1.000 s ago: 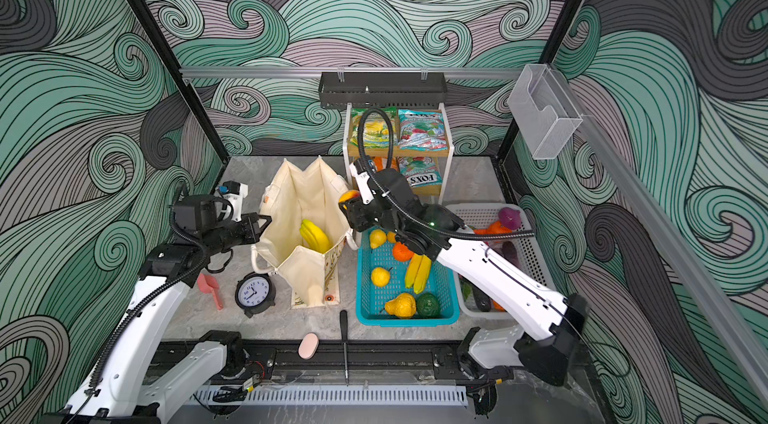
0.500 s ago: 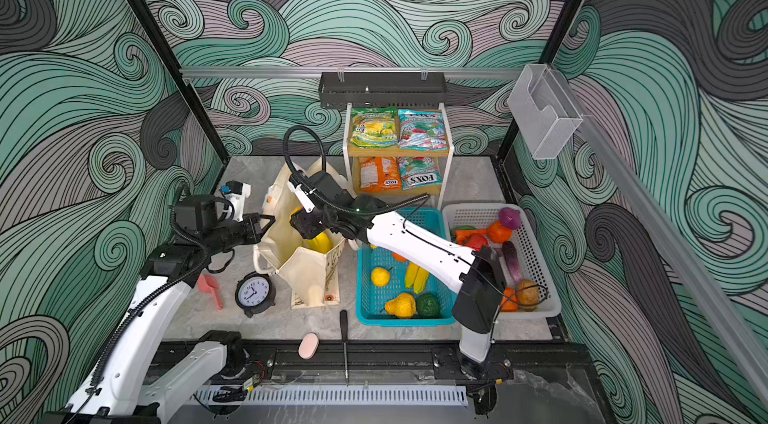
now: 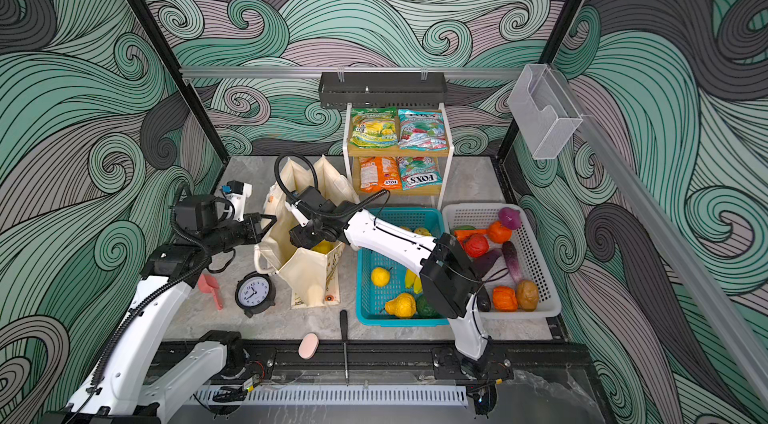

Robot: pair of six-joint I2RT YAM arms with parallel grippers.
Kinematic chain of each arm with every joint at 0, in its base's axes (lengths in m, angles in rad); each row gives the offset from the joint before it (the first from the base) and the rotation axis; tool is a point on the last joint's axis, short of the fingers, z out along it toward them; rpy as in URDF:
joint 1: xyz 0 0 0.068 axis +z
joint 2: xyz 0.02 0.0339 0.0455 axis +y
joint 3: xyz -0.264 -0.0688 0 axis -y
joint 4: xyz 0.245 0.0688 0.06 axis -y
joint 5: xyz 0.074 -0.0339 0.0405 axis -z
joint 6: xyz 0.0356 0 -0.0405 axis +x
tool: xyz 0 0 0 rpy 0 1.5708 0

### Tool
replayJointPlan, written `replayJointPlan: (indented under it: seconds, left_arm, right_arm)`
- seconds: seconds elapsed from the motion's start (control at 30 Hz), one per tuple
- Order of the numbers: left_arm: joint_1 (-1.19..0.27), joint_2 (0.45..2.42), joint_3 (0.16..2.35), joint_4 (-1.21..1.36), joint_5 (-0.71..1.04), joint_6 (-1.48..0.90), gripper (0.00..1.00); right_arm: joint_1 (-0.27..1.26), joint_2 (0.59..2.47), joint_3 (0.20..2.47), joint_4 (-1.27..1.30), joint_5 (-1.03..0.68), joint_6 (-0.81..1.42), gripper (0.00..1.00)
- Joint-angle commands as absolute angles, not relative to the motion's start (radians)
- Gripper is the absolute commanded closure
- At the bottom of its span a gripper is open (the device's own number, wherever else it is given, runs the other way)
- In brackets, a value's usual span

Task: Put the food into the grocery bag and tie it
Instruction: 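Carry the mango into the tote bag beside the banana with the right gripper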

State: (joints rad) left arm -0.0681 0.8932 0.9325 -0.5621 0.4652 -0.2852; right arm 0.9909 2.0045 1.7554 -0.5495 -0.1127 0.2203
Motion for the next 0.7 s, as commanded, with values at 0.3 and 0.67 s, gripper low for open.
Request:
replayJointPlan:
  seconds: [0.3,0.67]
  left_arm:
    - [-0.074,0.872,0.941,-0.512,0.494,-0.288,1.0]
    - [-0.074,0.869,0.941,-0.514,0.485,-0.286,1.0]
  right_arm:
    - [0.99,2.102,1.739,-0.568,-0.069,0.271,0.49]
    - [0.992,2.176,1.764,-0.582,-0.064,0.296,0.44]
